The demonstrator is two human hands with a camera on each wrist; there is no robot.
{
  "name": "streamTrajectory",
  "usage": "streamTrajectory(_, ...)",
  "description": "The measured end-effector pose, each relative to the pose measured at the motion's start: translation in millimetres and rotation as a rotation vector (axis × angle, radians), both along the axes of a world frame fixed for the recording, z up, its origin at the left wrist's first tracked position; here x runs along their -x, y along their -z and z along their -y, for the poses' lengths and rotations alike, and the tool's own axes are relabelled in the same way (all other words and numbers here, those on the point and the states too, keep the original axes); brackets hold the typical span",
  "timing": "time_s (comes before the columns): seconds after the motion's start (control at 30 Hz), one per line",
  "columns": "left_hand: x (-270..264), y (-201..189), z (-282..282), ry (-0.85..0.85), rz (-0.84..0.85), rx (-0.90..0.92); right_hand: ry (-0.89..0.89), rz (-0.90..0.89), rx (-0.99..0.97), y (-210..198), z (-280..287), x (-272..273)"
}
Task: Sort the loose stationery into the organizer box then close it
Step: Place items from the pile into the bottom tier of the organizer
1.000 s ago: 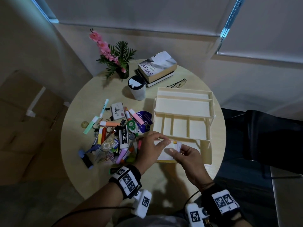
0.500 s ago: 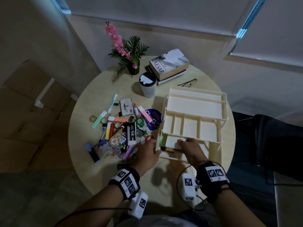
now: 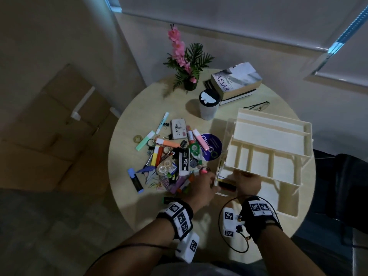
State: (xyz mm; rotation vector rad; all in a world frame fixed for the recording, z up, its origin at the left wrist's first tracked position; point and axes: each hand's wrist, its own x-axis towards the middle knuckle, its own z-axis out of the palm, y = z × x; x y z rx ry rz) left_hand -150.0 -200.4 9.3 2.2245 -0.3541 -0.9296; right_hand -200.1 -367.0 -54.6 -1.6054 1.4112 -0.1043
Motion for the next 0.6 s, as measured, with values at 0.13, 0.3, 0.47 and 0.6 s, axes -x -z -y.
streamTrajectory(0.13, -6.1, -1.8, -20.7, 0.045, 0.027, 0.046, -0.044, -0.016, 0.042, -5.6, -1.5, 6.0)
streamTrajectory(0.3, -33.6, -5.7, -83.6, 0.061, 0.155, 0.108, -0.243, -0.032, 0.149, -40.7, -17.7, 30.5)
streamTrajectory(0.47, -70.7, 0.4, -153.6, -0.066, 0.195, 0.081, -0.548, 0.071, 0.224, -87.8, -67.5, 0.6)
streamTrajectory(0.6, -94.1, 0.1, -191.2, -0.109, 0.209, 0.079, -0.73, 0.074, 0.198, -75.3, -112.0, -49.9)
